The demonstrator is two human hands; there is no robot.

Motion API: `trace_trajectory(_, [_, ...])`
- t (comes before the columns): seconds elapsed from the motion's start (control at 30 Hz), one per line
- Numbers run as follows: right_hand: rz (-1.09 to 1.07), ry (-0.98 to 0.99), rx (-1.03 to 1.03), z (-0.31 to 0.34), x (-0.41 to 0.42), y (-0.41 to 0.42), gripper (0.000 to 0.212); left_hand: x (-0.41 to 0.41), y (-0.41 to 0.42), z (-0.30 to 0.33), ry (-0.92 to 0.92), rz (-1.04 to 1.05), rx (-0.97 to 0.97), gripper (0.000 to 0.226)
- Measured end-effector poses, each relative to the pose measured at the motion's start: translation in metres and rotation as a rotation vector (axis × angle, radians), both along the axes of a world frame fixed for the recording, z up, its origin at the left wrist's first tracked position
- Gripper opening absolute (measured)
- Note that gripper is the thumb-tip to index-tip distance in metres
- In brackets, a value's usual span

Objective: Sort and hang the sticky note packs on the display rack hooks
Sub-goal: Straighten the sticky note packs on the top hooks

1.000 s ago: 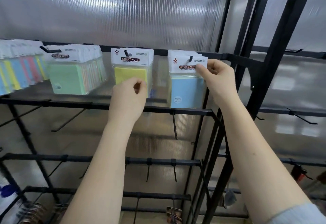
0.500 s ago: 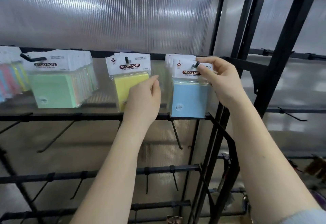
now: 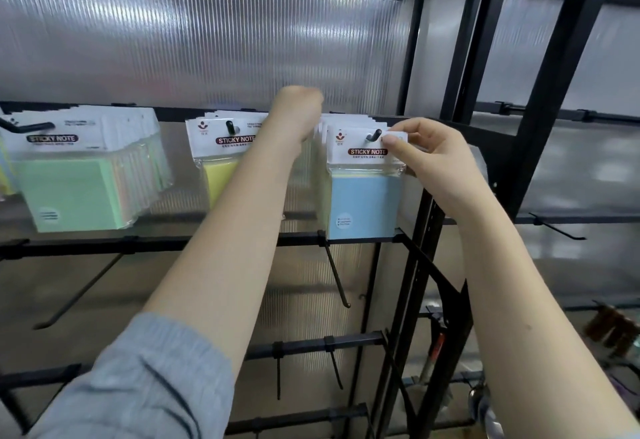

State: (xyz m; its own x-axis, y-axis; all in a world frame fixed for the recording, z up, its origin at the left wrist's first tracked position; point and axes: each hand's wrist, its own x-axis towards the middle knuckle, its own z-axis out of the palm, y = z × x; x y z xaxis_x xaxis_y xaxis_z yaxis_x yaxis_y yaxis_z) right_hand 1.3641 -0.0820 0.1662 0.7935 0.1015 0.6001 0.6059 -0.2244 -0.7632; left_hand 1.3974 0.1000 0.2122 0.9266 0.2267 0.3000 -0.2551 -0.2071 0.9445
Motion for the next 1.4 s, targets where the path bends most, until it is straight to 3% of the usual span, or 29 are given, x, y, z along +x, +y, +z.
trace_trajectory(0.07, [0.011,0.016,-0.004,0.0,0.0,-0.001,0.003,0.011,-0.001,0.007,0.045,0.03,0.119,0.004])
trace_trajectory(0.27, [0.102,0.119,0.098,-0.003,0.001,-0.004,0.004,0.025,-0.001,0.016,0.1,0.088,0.526,0.021])
trace_trajectory(0.53, [0.128,0.12,0.133,-0.004,0.003,-0.003,0.005,0.033,-0.004,0.02,0.086,0.027,0.766,0.036])
trace_trajectory(0.93, [0.078,0.027,0.081,-0.004,0.006,-0.002,0.009,0.043,0.006,0.019,0.044,-0.106,0.758,0.007])
trace_trajectory(1.07, [0.081,0.002,0.071,-0.005,0.007,-0.004,0.014,0.046,0.009,0.018,0.04,-0.129,0.686,0.013])
trace_trajectory(1.17, [0.089,0.011,0.087,-0.004,0.006,-0.004,0.012,0.05,0.005,0.02,-0.042,-0.032,0.657,0.015])
trace_trajectory(1.4, [0.053,0.023,0.097,-0.008,0.005,-0.004,0.006,0.053,0.005,0.022,0.01,0.039,0.807,0.013])
